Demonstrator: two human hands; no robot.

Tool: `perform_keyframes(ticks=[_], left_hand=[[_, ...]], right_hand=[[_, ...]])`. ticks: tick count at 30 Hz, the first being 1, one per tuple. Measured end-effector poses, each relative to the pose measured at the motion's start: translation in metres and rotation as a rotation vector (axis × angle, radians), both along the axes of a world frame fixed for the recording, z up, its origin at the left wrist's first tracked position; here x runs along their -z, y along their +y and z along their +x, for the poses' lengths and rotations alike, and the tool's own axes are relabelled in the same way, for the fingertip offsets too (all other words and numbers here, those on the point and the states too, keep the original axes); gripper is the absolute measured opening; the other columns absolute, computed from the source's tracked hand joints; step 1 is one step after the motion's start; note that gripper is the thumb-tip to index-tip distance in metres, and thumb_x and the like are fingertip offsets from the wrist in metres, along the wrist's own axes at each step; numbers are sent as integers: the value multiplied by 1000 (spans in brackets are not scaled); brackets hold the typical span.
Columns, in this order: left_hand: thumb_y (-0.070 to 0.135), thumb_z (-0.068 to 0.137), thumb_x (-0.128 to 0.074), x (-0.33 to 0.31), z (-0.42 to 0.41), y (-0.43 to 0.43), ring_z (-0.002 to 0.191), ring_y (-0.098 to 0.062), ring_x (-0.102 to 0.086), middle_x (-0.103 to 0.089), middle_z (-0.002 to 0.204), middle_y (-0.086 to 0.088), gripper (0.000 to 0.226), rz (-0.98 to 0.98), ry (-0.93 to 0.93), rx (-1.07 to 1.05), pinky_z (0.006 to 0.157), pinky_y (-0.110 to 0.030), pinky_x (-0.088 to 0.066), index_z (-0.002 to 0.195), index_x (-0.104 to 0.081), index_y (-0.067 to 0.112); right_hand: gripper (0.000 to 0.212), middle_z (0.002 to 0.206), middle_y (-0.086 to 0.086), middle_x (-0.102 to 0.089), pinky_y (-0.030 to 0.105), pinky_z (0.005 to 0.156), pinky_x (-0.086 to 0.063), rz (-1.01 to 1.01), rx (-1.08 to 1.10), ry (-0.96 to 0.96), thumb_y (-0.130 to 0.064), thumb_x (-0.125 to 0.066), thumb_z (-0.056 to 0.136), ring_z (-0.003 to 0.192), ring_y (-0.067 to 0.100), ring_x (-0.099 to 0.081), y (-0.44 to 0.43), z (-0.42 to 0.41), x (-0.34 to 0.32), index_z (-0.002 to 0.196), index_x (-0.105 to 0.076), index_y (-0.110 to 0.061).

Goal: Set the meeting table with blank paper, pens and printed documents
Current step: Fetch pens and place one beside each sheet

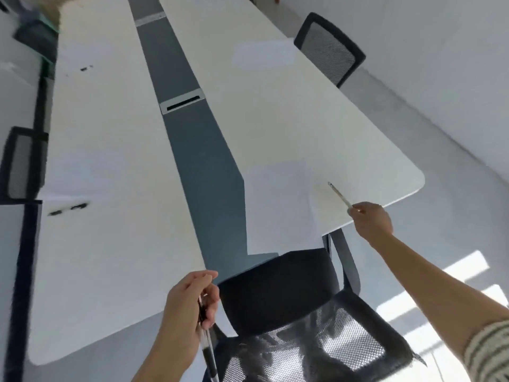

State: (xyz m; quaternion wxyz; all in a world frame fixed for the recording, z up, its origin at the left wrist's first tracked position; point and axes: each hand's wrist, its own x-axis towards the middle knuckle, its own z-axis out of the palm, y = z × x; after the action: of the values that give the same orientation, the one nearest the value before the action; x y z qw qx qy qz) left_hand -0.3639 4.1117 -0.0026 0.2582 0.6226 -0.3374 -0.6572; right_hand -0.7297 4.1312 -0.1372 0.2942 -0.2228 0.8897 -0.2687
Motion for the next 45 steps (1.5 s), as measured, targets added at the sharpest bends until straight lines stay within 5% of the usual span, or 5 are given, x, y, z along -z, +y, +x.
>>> perform_keyframes(ticks=[18, 25, 32, 38, 45], left_hand=[[-4, 95, -34, -8, -1, 42, 31, -14, -38, -48, 44, -9, 24, -26, -4, -366, 31, -18, -30, 88, -56, -2], [1, 96, -35, -17, -30, 25, 38, -12, -33, -39, 43, 1, 29, -124, 92, -260, 49, -27, -28, 78, -57, 8], [10, 97, -41, -17, -99, 44, 43, -14, -36, -41, 44, 2, 25, -84, 186, -136, 53, -30, -36, 77, -56, 13], [11, 94, -44, -18, -156, 80, 51, -18, -34, -39, 51, 0, 23, -80, 186, -52, 62, -34, -38, 71, -48, 15], [6, 95, -38, 0, -285, 128, 52, -20, -29, -33, 57, -6, 30, -114, 82, 98, 58, -33, -34, 66, -37, 12]], right_hand=[[38, 120, 5, -66, 35, 84, -46, 135, -246, 25, -30, -65, 86, 109, 28, -61, -45, -7, 18, 122, -62, -17], [18, 77, 7, -68, 29, 69, -48, -84, -326, -282, -22, -64, 85, 73, 22, -64, 57, 74, -73, 89, -69, -4], [11, 90, -3, -76, 25, 63, -51, -169, -262, -634, -24, -62, 92, 83, 14, -74, 155, 123, -130, 99, -69, -19], [33, 104, 12, -74, 26, 62, -52, -225, -162, -1019, -29, -66, 87, 92, 28, -73, 196, 96, -142, 116, -64, -15], [28, 77, 5, -66, 22, 55, -45, -280, -218, -1099, -12, -73, 78, 65, 17, -58, 249, -19, -132, 106, -69, -7]])
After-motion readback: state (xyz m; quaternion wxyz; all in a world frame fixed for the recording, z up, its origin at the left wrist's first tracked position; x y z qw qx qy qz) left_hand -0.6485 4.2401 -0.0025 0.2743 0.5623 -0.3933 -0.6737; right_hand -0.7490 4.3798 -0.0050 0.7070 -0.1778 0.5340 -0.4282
